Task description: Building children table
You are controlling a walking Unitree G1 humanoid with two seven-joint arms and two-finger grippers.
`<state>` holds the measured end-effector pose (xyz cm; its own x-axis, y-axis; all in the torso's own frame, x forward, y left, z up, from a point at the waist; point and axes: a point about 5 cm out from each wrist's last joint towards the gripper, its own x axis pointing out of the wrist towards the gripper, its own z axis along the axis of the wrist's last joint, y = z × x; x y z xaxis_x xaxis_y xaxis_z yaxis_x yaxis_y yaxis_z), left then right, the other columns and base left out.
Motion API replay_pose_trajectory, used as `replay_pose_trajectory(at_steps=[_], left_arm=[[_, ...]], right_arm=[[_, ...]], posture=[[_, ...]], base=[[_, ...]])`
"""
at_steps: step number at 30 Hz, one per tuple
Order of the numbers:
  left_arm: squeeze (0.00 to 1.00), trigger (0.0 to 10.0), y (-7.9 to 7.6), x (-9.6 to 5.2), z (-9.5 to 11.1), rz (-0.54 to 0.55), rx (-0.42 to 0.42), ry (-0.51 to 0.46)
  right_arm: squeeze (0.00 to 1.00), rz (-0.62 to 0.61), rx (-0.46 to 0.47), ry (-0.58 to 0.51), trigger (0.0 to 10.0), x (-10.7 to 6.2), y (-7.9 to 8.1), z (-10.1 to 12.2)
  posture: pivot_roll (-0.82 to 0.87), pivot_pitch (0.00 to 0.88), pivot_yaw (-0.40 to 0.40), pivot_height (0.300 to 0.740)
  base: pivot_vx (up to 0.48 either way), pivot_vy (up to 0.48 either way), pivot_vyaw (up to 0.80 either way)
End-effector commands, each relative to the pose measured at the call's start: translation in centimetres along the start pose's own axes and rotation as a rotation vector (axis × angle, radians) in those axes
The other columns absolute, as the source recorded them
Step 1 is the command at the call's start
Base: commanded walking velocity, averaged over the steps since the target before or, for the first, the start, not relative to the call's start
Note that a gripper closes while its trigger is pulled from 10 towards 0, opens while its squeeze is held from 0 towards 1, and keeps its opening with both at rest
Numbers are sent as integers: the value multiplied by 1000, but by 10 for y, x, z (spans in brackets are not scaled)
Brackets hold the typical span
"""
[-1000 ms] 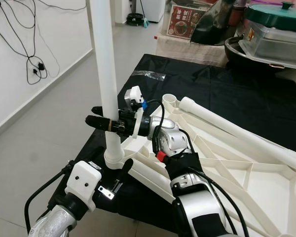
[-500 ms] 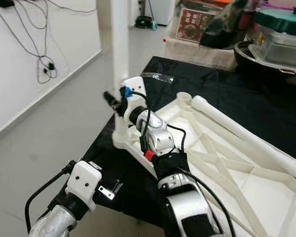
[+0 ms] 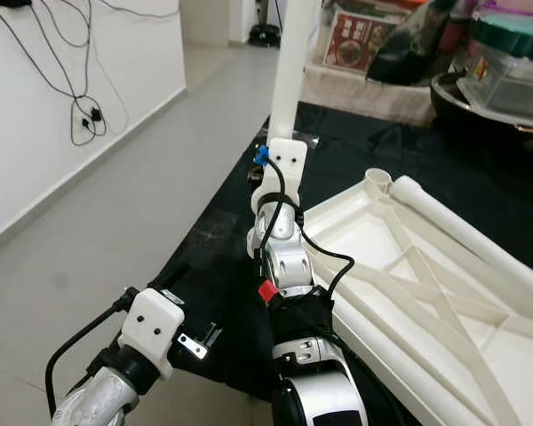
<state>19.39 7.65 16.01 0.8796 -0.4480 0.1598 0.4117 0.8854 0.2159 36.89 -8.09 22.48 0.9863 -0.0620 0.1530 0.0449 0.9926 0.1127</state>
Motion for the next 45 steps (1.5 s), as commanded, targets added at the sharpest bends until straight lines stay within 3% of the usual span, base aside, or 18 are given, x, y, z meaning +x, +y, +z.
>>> replay_pose_trajectory(at_steps=[1,4,5,10,11,13,14,16,21,26,34,38,45], left_arm=[[0,10000,-2,-1,-4,-6,2,21],[0,10000,-2,-1,-5,-8,2,22],[0,10000,-2,-1,-5,-9,2,22],[0,10000,-1,-1,-6,-6,0,25],[0,10000,-1,-1,-6,-7,0,26],[0,10000,-2,-2,-7,-10,1,28],[0,10000,-2,-2,-7,-12,2,28],[0,10000,-2,-2,-7,-12,2,28],[0,10000,-1,-2,-7,-11,4,29],[0,10000,7,-3,-17,51,-16,81],[0,10000,12,-4,-24,81,-21,117],[0,10000,13,-4,-27,86,-12,131],[0,10000,13,-3,-33,72,36,160]], right_arm=[[1000,13,47,24,10000,-14,9,-15],[1000,60,46,3,10000,-18,10,-14],[0,71,47,-3,10000,-20,9,-14],[0,253,119,-14,10000,-38,7,-22],[0,319,117,-34,10000,-46,0,-26],[0,324,99,-35,10000,-50,-5,-29],[0,323,57,-28,10000,-55,-16,-35],[0,323,57,-28,10000,-55,-16,-35],[0,349,6,-17,10000,-69,-33,-42],[0,341,-56,23,10000,-91,-50,-55],[0,334,-55,30,10000,-100,-46,-58],[0,381,-76,14,10000,-109,-35,-59],[0,360,-66,-4,10000,-103,-33,-56]], posture=[[126,69,-76,740],[125,69,-76,740],[126,69,-77,740],[125,67,-74,740],[120,64,-70,740],[119,63,-71,740],[119,61,-71,740],[119,61,-71,740],[114,52,-61,740],[110,41,-55,740],[108,32,-49,740],[111,23,-48,740],[106,22,-46,740]], base=[[0,0,0],[0,0,0],[0,0,0],[0,0,0],[0,0,0],[0,0,0],[0,0,0],[0,0,0],[0,0,0],[0,0,-598],[0,0,-800],[0,0,-794],[0,0,-798]])
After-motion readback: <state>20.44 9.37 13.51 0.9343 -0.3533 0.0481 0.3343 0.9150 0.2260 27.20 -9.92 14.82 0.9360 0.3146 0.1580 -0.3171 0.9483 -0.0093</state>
